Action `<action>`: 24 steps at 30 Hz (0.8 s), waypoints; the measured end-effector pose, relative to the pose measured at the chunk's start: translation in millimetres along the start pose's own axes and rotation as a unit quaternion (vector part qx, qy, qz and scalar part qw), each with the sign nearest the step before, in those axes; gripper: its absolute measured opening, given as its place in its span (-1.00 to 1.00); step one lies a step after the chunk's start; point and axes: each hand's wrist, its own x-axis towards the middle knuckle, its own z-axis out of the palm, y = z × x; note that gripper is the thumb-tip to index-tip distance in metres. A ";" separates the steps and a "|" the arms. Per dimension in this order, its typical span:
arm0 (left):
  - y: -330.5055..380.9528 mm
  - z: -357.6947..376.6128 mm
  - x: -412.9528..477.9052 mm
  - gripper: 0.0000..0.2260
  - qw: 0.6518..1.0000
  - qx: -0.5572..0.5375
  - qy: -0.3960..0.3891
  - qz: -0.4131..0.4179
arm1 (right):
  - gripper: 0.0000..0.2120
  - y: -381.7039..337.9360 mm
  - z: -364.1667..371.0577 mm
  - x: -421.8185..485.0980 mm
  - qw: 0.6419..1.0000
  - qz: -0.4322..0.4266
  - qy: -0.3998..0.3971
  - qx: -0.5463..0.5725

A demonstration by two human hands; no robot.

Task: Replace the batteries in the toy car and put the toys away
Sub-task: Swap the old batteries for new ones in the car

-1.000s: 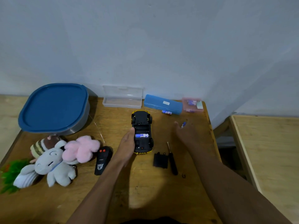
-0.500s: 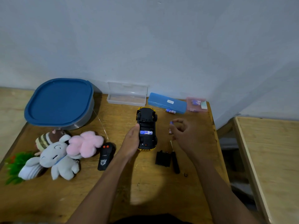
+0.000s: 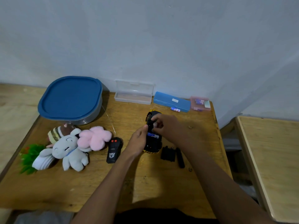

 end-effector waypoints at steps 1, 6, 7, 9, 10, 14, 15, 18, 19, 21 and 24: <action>1.5 -0.4 -1.0 -0.64 1.000 -0.004 -0.004 0.000 | -0.74 -2.1 2.8 -0.4 0.999 -0.006 0.015 0.033; 6.5 -6.0 -3.1 -0.63 1.000 -0.018 -0.005 -0.008 | -0.83 -0.8 16.5 -4.3 0.997 -0.056 0.046 0.021; 6.2 -7.5 -3.4 -0.62 1.000 -0.019 -0.004 -0.006 | -0.81 -0.5 17.6 -4.9 0.996 -0.071 0.049 0.011; 4.5 -9.0 -2.2 -0.58 1.000 -0.014 -0.006 -0.003 | -0.81 -0.2 18.7 -5.0 0.993 -0.099 0.052 -0.026; 3.9 -9.6 -2.1 -0.57 1.000 -0.013 -0.007 -0.001 | -0.81 0.4 19.6 -4.7 0.991 -0.111 0.054 -0.050; 5.7 -10.6 -2.7 -0.61 1.000 -0.027 -0.007 0.007 | -0.81 6.1 24.4 -2.4 0.968 -0.161 0.104 -0.159; 6.3 -10.8 -2.7 -0.62 1.000 -0.028 -0.006 0.009 | -0.80 7.5 26.2 -2.4 0.967 -0.166 0.107 -0.160; 5.7 -11.0 -3.5 -0.60 0.999 -0.033 -0.001 0.011 | -0.72 10.3 30.3 -3.5 0.970 -0.184 0.094 -0.126; 4.6 -11.0 -3.7 -0.59 0.999 -0.036 0.001 0.010 | -0.68 11.4 31.8 -3.9 0.968 -0.194 0.092 -0.127; 3.6 -9.9 -3.8 -0.58 0.999 -0.048 0.004 0.006 | -0.64 12.5 34.4 -4.8 0.964 -0.209 0.091 -0.139; 2.6 -8.6 -3.0 -0.60 0.997 -0.070 0.015 0.005 | -0.62 13.8 38.8 -7.1 0.962 -0.207 0.099 -0.145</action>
